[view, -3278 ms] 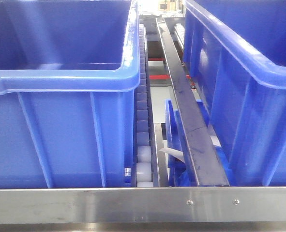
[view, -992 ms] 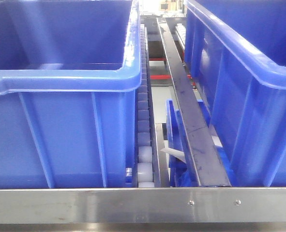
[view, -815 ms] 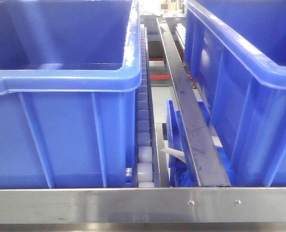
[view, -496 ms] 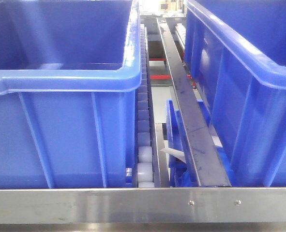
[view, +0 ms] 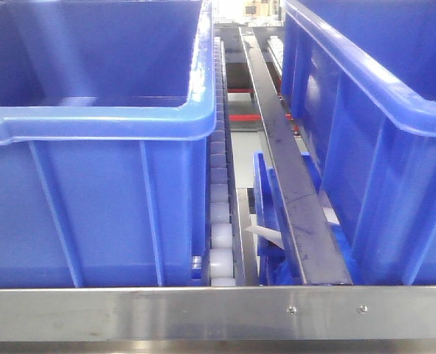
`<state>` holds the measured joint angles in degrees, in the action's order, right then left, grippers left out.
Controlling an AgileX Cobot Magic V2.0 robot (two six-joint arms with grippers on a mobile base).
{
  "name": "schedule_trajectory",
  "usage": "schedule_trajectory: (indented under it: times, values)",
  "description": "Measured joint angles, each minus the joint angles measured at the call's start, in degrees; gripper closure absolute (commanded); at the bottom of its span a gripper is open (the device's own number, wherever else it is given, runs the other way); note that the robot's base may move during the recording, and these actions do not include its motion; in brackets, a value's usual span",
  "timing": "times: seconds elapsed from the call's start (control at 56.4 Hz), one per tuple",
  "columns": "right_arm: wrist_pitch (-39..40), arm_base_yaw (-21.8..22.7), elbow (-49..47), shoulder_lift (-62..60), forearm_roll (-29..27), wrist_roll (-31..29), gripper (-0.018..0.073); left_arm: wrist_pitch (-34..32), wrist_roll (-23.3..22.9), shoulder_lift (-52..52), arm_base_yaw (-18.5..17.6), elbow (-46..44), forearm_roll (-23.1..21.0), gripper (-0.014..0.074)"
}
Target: Pick and sort blue part to right shelf
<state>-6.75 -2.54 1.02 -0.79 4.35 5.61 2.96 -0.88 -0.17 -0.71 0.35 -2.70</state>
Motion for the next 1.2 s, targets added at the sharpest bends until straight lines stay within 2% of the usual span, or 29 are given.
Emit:
schedule_trajectory:
  times: [0.443, 1.205]
  values:
    - [3.8, 0.0, 0.6, 0.0, -1.2, -0.2, 0.0528, 0.0, 0.0, 0.0, 0.0, 0.0, 0.0, 0.0473]
    - [3.9, 0.0, 0.6, 0.0, -1.2, -0.2, 0.0528, 0.0, 0.0, 0.0, 0.0, 0.0, 0.0, 0.0473]
